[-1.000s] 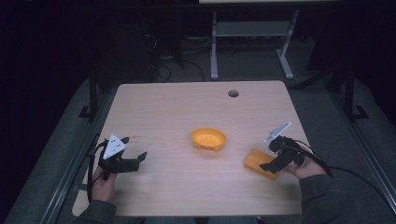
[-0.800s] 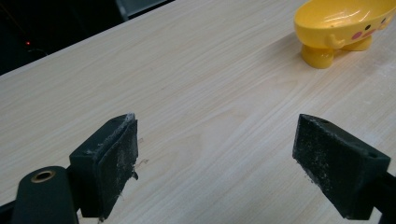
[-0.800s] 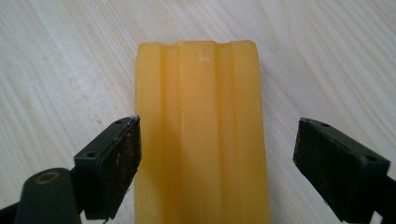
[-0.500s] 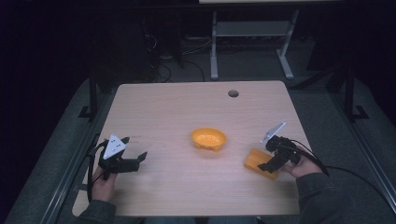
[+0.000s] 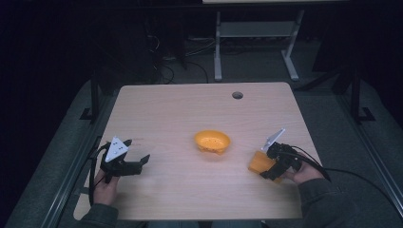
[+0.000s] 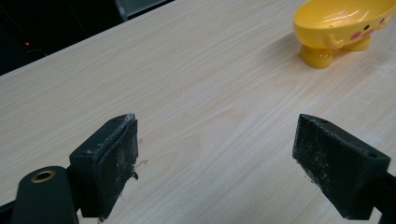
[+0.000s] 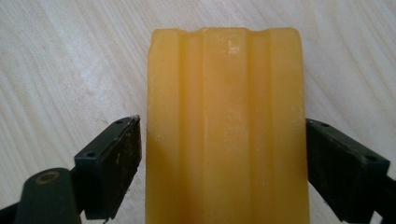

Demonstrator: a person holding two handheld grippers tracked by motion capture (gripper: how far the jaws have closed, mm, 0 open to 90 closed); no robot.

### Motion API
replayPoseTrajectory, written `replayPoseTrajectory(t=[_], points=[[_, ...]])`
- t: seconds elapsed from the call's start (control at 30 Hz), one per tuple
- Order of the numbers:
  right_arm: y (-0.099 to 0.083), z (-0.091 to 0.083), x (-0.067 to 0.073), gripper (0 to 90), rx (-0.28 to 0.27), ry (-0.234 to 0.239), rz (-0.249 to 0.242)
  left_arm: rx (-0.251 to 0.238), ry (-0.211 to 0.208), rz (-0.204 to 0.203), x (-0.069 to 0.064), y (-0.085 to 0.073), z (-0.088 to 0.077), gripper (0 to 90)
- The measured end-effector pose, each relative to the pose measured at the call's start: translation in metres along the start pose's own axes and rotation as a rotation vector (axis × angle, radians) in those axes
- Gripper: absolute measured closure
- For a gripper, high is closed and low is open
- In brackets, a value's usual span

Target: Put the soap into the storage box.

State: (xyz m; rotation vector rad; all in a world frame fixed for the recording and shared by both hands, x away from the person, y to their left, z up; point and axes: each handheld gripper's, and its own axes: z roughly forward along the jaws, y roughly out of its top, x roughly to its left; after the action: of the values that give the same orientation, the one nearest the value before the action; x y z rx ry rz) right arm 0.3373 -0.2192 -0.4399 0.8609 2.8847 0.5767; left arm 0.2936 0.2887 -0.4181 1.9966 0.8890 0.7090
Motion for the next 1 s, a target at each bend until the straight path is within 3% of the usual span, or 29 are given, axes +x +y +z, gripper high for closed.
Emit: replayPoseTrajectory(t=[0.57, 0.73, 1.0], points=[[0.004, 0.007, 0.001, 20.5, 0.037, -0.029, -0.046, -0.003, 0.001, -0.003, 0.000, 0.000, -0.001, 13.4], [0.004, -0.002, -0.002, 20.5, 0.005, -0.023, -0.028, -0.003, -0.001, -0.003, 0.000, 0.000, 0.000, 13.4], [0.018, -0.015, -0.002, 20.6, 0.005, -0.046, -0.058, 0.000, 0.000, -0.004, 0.000, 0.000, -0.001, 13.4]])
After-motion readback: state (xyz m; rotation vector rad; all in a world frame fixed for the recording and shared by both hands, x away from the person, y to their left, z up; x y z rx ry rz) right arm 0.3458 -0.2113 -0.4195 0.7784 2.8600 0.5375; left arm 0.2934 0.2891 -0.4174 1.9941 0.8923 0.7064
